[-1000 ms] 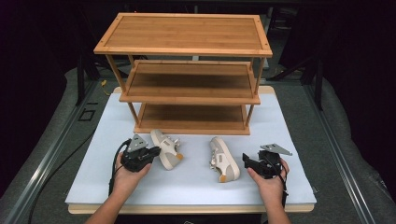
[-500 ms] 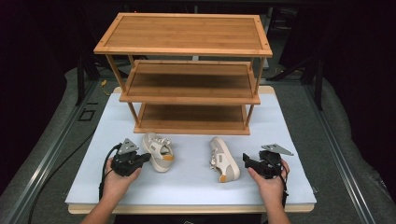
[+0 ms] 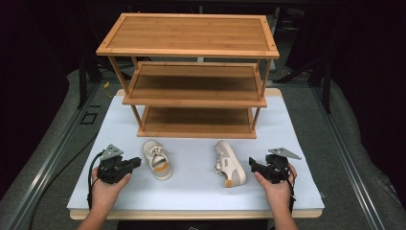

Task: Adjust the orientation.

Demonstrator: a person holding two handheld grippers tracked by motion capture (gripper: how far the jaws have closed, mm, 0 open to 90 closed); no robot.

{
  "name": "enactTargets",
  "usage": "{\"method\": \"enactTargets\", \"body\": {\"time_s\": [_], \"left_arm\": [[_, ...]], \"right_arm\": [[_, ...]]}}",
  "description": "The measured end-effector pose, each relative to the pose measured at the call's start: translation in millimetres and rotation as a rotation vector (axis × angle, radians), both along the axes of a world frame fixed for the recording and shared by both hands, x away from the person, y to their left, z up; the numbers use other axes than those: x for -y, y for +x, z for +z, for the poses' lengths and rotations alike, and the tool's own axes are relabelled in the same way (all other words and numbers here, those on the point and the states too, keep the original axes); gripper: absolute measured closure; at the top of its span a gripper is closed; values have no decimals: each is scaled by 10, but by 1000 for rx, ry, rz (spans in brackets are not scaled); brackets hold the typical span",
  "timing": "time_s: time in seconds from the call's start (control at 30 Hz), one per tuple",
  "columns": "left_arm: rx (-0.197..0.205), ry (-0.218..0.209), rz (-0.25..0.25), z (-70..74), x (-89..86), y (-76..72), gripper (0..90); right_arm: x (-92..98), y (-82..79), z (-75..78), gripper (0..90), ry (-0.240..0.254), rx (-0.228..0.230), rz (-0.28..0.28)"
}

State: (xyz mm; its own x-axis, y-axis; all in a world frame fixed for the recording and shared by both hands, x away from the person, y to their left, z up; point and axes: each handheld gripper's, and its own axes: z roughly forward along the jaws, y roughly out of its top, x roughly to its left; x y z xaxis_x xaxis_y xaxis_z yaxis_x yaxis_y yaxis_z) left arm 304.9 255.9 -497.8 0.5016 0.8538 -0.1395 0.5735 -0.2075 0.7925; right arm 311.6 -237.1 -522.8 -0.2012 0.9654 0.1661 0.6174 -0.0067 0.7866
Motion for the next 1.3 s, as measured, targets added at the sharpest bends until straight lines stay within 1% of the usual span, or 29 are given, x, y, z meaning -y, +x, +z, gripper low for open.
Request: {"method": "enactTargets", "body": {"time_s": [0.03,0.07,0.17,0.2,0.27,0.33,0.37,0.4,0.43,0.47,0.5,0.53,0.6,0.67,0.7,0.73,0.77,0.83,0.9,0.93,0.97,1.03,1.07,1.1,1.13,1.17,1.2,1.23,1.3], "left_arm": [[0,0,0,0,0,0,676],[7,-18,21,2,51,-7,618],[-7,-32,40,-29,118,25,488],[-13,-41,43,-42,144,38,462],[-20,-42,43,-59,190,57,418],[-28,-36,41,-77,238,80,409],[-34,-24,39,-93,263,99,410],[-39,-16,37,-105,274,110,414],[-47,-24,24,-123,273,126,431],[-57,-31,20,-131,271,135,468],[-62,-26,17,-133,269,139,493],[-62,-20,10,-127,265,140,502],[-61,-3,1,-108,253,131,529],[-46,12,2,-92,232,102,580],[-42,22,6,-84,216,87,610],[-43,28,7,-78,190,80,634],[-45,29,10,-76,165,77,645],[-60,1,5,-86,105,76,667],[-60,10,0,-84,92,78,678],[-58,19,-4,-78,97,78,684],[-51,42,-10,-67,104,76,692],[-27,93,-11,-48,123,58,719],[-14,106,-8,-37,122,46,738],[-14,106,-8,-37,122,46,756],[-8,90,1,-28,108,32,784],[-8,76,0,-35,99,32,790],[-8,76,0,-35,99,32,793],[-5,66,-12,-50,105,28,795],[11,93,-19,-48,135,17,800]], "right_arm": [[0,0,0,300,0,0,0],[-3,0,0,300,0,0,1],[-5,-1,0,300,0,0,1],[-5,0,-1,301,0,0,0],[-8,2,-3,301,0,-6,4],[-9,5,-7,302,-2,-3,5],[-11,5,-7,302,-1,-3,5],[-11,6,-7,302,-3,-1,7],[-12,5,-7,302,-3,-1,8],[-15,4,-5,302,-1,2,9],[-18,-1,1,304,-3,0,8],[-19,-2,2,305,-3,10,11],[-19,-13,17,314,-4,5,21],[-34,-17,22,345,-14,20,16],[-37,-21,29,354,-15,17,23],[-47,-20,28,359,-20,29,18],[-48,-27,40,364,-23,20,31],[-58,-32,48,373,-28,24,38],[-68,-37,58,389,-29,26,41],[-72,-42,67,399,-29,27,50],[-78,-43,69,408,-32,32,51],[-94,-54,81,420,-38,37,56],[-98,-61,89,432,-39,35,60],[-103,-66,95,446,-41,44,61],[-104,-69,101,458,-42,44,62],[-104,-70,104,471,-43,46,63],[-104,-70,104,471,-43,46,63],[-101,-73,109,504,-41,50,63],[-95,-77,117,518,-41,51,60]]}}
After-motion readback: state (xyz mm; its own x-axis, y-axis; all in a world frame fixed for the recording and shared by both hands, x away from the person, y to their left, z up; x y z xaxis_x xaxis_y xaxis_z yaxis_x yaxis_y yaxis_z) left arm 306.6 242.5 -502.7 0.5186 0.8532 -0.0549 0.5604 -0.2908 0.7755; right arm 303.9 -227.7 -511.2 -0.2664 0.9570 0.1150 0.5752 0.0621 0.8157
